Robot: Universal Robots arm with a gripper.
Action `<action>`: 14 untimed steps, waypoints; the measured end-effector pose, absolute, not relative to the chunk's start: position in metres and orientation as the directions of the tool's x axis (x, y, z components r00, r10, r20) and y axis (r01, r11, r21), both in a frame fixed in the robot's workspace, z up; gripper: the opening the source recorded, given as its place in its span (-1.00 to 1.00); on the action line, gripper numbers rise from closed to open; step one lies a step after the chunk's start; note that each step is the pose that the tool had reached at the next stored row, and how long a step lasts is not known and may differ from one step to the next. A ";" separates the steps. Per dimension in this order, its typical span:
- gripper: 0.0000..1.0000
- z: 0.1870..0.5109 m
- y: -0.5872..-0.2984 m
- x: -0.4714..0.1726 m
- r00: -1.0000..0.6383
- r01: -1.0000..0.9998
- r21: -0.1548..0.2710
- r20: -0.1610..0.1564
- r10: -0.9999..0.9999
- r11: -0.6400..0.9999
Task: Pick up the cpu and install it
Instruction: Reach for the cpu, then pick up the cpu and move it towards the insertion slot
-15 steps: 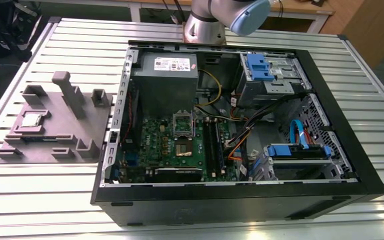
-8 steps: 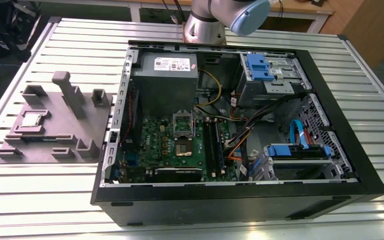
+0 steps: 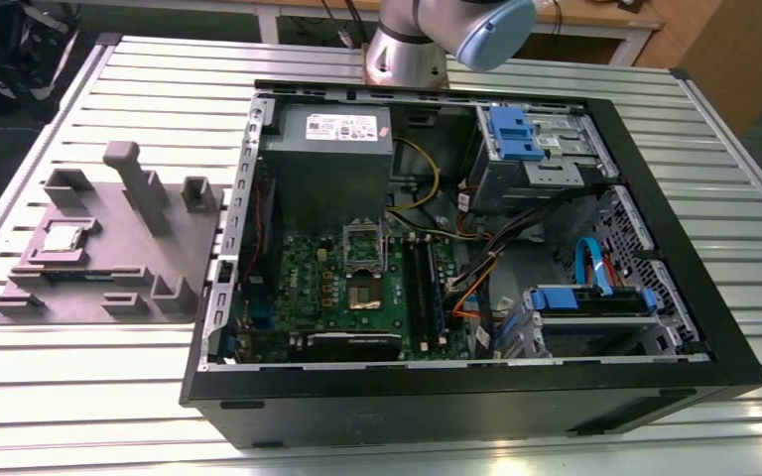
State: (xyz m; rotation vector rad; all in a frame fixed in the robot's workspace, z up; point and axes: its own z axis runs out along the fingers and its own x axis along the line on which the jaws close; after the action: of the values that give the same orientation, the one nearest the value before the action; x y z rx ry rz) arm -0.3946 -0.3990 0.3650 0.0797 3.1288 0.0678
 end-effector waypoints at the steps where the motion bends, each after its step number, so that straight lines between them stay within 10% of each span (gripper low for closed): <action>1: -0.80 0.365 -0.399 -0.395 -0.999 0.051 0.044 -0.010 0.051 0.998; 14: -0.80 0.365 -0.399 -0.397 -0.999 0.051 0.044 -0.010 0.051 0.998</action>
State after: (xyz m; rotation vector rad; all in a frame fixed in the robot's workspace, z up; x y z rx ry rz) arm -0.3972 -0.3989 0.3647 0.0797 3.1291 0.0678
